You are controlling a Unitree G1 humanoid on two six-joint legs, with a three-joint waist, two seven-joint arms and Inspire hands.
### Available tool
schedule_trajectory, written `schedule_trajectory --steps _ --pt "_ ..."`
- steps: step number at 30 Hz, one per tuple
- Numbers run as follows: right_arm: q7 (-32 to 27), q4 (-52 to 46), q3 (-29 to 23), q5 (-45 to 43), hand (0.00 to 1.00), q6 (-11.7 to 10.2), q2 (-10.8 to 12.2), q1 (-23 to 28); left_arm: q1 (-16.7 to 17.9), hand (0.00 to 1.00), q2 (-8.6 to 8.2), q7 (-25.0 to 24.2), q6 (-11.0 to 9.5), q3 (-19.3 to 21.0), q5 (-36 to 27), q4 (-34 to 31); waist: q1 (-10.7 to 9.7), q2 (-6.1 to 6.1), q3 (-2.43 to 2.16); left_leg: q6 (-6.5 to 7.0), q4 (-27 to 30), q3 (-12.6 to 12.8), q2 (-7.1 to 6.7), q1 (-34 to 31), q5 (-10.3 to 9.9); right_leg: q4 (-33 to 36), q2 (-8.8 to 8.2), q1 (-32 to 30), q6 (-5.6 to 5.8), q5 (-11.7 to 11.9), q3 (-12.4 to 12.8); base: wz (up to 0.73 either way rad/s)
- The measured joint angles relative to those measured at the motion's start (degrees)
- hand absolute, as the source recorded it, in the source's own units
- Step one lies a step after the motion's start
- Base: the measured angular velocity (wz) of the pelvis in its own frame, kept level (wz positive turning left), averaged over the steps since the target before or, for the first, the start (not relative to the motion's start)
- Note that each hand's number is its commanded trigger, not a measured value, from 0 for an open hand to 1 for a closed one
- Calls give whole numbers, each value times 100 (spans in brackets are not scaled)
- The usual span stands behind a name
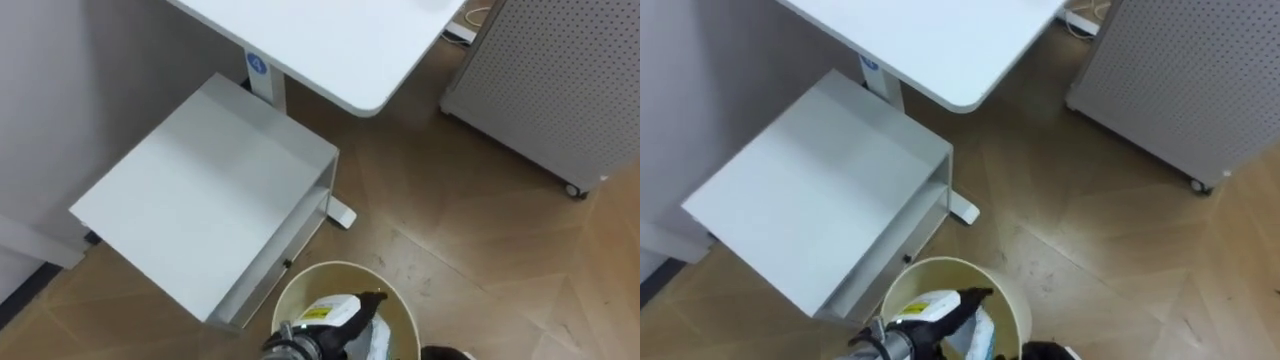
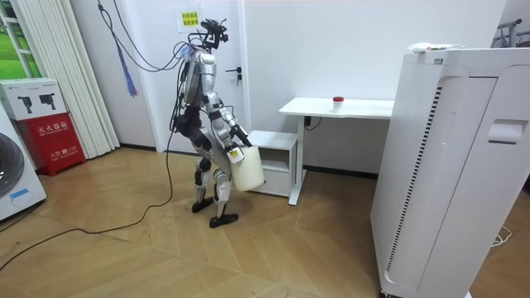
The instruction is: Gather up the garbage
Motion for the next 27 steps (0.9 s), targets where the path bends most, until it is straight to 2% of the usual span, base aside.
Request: schedule_trajectory --steps 3,6,9,11,12,13,14,15,17,18,19,20,22,24,27 --pt "67 29 -15 -81 100 92 -92 42 128 0 175 -13 -24 2 8 -1 13 35 -23 -44 -178 0 -54 366 41 -138 -7 356 14 -14 -21 4" --pt "112 29 -185 -179 100 150 -156 167 407 0 242 -18 -22 50 88 -73 22 64 -46 -62 -366 -18 -93 748 65 -276 -5 727 42 -66 -34 4" --pt "132 -3 -332 -344 100 188 -158 270 756 0 406 -20 -16 63 198 -563 52 32 -86 -94 -543 1 -144 1057 84 -373 1 962 51 -72 1 -7" --pt "163 -6 -380 -424 100 206 -173 367 886 0 481 -18 -17 63 426 -829 86 10 -93 -95 -546 -74 -180 1232 83 -402 7 1104 70 -90 42 -29" --pt "186 -43 -441 -506 100 223 -175 455 1005 0 572 -26 -17 75 560 -1057 195 -42 -121 -96 -557 -206 -216 1394 83 -433 47 1221 70 -90 161 -76" --pt "233 -92 -438 -621 100 232 -182 498 1202 0 692 -25 -23 104 578 -1448 321 -113 -168 -96 -614 -358 -260 1581 83 -466 116 1313 71 -88 349 -83" --pt "250 -115 -440 -703 100 232 -185 543 1302 0 764 -23 -32 147 588 -1633 354 -147 -190 -96 -645 -426 -277 1666 83 -489 146 1368 69 -83 427 -81" --pt "289 -207 -445 -815 100 232 -191 625 1510 0 898 -18 -75 344 698 -1926 372 -185 -239 -124 -760 -540 -296 1852 67 -541 226 1479 70 -68 556 -63" --pt "342 -350 -583 -845 100 232 -196 813 1839 0 1031 -15 -89 618 866 -2398 370 -202 -276 -170 -1011 -665 -297 2166 58 -737 327 1721 57 -3 641 -46" --pt "390 -446 -756 -894 100 242 -203 953 2060 0 1136 -12 -116 763 865 -2722 378 -214 -309 -194 -1176 -691 -299 2353 63 -837 377 1853 63 23 696 -24" --pt "396 -482 -854 -925 100 257 -203 1006 2141 0 1173 -9 -120 824 864 -2852 377 -212 -322 -197 -1229 -691 -297 2426 63 -884 397 1914 70 39 723 -26" --pt "394 -527 -1019 -970 100 320 -205 1071 2260 0 1224 -5 -119 941 864 -3069 381 -219 -329 -199 -1323 -691 -305 2557 63 -947 425 2008 85 59 788 -25" --pt "388 -539 -1222 -982 100 357 -208 1128 2282 0 1316 16 -119 1020 861 -3324 459 -221 -334 -204 -1516 -701 -359 2802 66 -1011 441 2132 113 93 913 -31" --pt "369 -579 -1369 -973 100 358 -217 1176 2291 0 1331 17 -138 1139 823 -3517 495 -203 -342 -204 -1602 -714 -393 2906 66 -1112 442 2213 165 136 987 -21" --pt "341 -714 -1393 -968 100 347 -224 1269 2301 0 1365 162 -310 1409 570 -3652 519 -204 -344 -204 -1845 -788 -452 3082 67 -1310 462 2331 240 241 1097 -18"
